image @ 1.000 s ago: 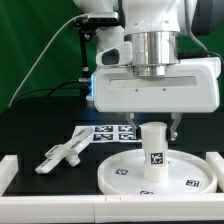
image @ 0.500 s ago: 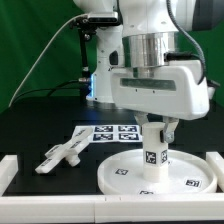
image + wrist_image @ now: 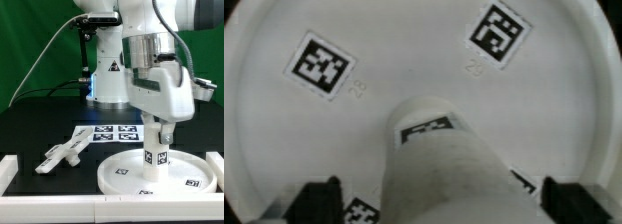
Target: Assemble round table
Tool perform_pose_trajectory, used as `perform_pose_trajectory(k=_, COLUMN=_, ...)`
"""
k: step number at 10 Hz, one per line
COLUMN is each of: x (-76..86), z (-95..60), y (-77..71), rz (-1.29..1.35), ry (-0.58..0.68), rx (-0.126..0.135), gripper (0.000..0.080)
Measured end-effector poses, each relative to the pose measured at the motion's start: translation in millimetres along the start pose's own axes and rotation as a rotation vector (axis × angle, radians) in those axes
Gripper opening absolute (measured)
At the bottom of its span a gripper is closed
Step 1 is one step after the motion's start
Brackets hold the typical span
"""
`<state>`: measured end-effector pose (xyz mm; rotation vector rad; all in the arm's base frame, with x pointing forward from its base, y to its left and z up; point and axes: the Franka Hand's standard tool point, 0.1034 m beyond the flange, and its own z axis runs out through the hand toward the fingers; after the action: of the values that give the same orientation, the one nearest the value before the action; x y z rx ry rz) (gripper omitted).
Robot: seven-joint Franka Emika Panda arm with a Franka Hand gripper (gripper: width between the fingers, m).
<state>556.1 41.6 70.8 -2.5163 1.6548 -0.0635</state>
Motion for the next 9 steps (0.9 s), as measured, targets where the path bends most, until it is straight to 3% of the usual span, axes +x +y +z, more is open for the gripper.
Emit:
perform_pose_trajectory(k=1, x=-2.3, z=-1.5, y=-2.4, rz=-0.147, ry=-0.002, rx=0.003, gripper=0.0635)
perform_pose_trajectory(k=6, x=-1.9, z=-1.1, y=-2.0, rz=-0.543, ry=0.0, rx=0.002, gripper=0.0649)
perform_pose_trajectory(k=7, x=-1.6, z=-1.0, y=-2.5, rz=-0.773, ry=0.013, rx=-0.014, gripper=0.0649)
perform_pose_trajectory(k=9, x=-1.9, z=-1.6, y=-5.0, rz=-1.112, ry=0.038, rx=-0.005, gripper=0.0649)
